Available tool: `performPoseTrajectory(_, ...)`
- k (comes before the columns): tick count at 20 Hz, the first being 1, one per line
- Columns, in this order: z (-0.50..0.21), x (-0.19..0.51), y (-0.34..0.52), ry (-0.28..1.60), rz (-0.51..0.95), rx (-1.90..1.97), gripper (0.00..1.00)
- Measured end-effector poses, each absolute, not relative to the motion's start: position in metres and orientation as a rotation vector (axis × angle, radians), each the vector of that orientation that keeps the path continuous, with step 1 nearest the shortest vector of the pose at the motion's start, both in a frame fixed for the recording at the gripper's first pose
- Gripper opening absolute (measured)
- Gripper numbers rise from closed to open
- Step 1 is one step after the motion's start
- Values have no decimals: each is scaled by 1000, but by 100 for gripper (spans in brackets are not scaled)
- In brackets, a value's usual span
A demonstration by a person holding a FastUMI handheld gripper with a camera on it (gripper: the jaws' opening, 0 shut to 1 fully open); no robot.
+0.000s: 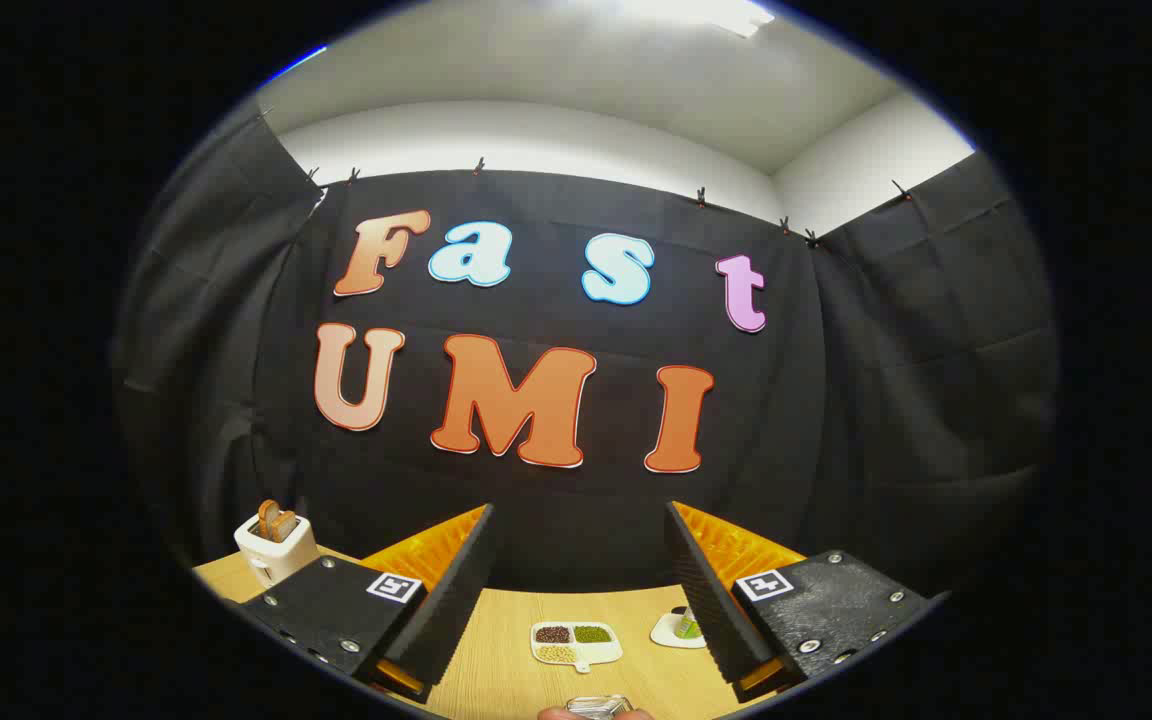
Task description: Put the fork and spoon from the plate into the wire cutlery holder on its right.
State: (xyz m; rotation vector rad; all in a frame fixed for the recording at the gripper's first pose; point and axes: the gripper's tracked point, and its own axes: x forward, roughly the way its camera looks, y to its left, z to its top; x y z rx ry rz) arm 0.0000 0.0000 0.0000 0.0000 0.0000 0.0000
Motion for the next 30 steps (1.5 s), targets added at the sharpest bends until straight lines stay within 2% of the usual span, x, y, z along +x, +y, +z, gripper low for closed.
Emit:
performPoseTrajectory(5, -3, 5, -5, 11, -13, 7, 98)
performPoseTrajectory(18, -7, 5, 22, 19, 66, -3, 98)
performPoseTrajectory(26, -28, 2, 73, 115, 161, 10, 98)
performPoseTrajectory(30, -69, -2, 118, 266, 239, -1, 98)
